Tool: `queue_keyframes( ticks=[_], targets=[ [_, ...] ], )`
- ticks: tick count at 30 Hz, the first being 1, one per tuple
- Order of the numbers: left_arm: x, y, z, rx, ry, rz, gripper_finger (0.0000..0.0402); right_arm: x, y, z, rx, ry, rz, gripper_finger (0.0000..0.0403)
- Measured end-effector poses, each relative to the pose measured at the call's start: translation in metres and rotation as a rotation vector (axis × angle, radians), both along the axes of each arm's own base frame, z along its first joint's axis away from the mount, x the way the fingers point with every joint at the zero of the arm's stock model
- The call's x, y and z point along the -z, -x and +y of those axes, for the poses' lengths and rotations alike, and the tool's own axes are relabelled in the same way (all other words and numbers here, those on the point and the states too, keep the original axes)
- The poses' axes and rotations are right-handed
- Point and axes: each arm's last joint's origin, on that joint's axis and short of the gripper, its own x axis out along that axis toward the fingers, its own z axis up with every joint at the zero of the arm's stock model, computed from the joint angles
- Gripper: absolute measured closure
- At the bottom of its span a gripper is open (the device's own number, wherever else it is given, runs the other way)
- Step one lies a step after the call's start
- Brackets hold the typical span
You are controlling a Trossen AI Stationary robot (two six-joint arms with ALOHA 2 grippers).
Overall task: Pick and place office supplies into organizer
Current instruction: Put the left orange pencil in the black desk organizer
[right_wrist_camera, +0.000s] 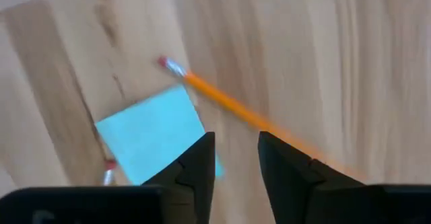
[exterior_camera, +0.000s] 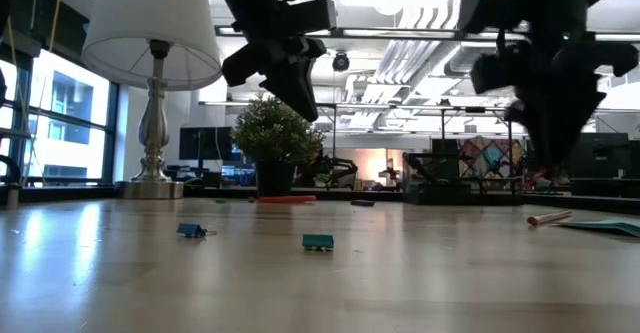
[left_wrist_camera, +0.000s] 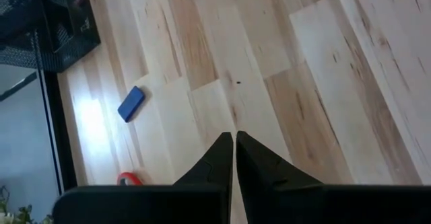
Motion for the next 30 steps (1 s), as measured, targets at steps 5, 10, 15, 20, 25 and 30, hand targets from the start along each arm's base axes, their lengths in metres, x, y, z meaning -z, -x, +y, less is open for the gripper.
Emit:
queue_keyframes(
  ticks=[5, 10, 15, 20, 25, 30],
  targets=[
    [0.001, 0.002, 0.000, -0.013, 0.007, 0.023, 0.0394, 0.012, -0.016, 0.010, -0.246, 0.081, 0.031, 0.0319],
    [0.003, 0.005, -0.001, -0.024, 0.017, 0.057, 0.0394, 0.035, -0.021, 0.012, -0.348, 0.077, 0.161, 0.0329],
    [0.003, 0.006, -0.001, -0.029, 0.019, 0.058, 0.0394, 0.048, -0.025, 0.011, -0.371, 0.091, 0.213, 0.0331],
    [0.003, 0.006, -0.001, -0.029, 0.019, 0.057, 0.0394, 0.051, -0.028, 0.011, -0.369, 0.129, 0.199, 0.0332],
    [0.003, 0.006, -0.001, -0.028, 0.019, 0.057, 0.0394, 0.042, -0.034, 0.010, -0.363, 0.178, 0.197, 0.0332],
    [0.003, 0.005, -0.001, -0.027, 0.018, 0.052, 0.0394, 0.034, -0.044, 0.010, -0.388, 0.212, 0.143, 0.0332]
  ],
)
